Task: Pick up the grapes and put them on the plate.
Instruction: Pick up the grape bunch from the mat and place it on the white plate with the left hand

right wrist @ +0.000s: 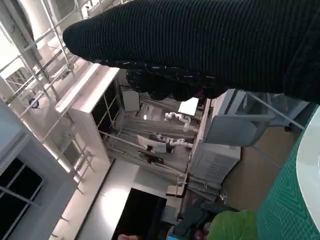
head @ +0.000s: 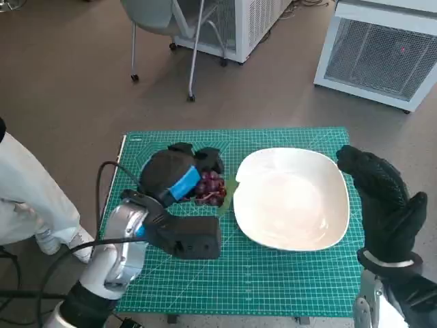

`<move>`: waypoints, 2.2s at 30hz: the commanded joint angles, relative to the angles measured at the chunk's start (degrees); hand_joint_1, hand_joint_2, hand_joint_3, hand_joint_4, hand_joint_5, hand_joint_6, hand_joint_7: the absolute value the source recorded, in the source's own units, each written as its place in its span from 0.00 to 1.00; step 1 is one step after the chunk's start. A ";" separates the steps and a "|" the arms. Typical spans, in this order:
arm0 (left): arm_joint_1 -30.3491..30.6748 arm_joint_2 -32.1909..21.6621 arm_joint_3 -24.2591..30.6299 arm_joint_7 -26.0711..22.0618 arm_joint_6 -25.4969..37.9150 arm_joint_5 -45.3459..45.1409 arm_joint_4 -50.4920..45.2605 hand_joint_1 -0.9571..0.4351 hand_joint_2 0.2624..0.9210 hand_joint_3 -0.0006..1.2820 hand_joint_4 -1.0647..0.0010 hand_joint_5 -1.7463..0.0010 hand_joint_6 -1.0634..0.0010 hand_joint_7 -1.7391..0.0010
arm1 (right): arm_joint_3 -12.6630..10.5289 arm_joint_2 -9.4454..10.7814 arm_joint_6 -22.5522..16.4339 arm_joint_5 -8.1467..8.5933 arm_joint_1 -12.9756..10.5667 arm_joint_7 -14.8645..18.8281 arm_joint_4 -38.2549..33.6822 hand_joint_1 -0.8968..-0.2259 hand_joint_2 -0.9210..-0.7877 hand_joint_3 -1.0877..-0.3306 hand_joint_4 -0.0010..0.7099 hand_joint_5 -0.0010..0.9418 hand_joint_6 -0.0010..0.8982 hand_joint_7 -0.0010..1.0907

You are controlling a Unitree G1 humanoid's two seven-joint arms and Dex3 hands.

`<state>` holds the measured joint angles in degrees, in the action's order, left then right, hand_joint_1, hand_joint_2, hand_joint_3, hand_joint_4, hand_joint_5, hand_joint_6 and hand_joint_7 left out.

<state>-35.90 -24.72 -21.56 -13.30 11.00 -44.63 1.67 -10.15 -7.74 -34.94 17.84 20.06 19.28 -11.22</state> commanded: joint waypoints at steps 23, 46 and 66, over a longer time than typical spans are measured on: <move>-21.81 16.92 -10.03 -3.69 -3.66 -3.26 17.29 0.69 1.00 0.08 0.34 0.29 0.46 0.35 | -0.42 -0.29 0.84 -0.10 -2.81 -0.20 1.65 0.56 0.00 0.71 0.65 0.00 0.14 0.53; -29.83 23.74 -10.42 -4.29 -5.05 0.36 32.25 0.95 0.62 0.65 0.67 0.01 0.52 0.89 | -0.75 0.59 1.09 -1.34 -5.15 -2.75 5.12 0.60 0.00 0.71 0.63 0.00 0.13 0.54; -31.73 24.78 -8.06 -10.88 -7.62 8.93 40.50 0.75 0.70 0.29 0.68 0.63 0.71 1.00 | -0.57 1.06 0.91 -1.58 -5.07 -3.48 4.66 0.60 0.00 0.71 0.63 0.00 0.12 0.55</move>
<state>-65.72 -0.35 -29.62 -23.34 3.10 -36.26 41.07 -10.86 -7.11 -34.46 16.58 16.11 16.25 -5.86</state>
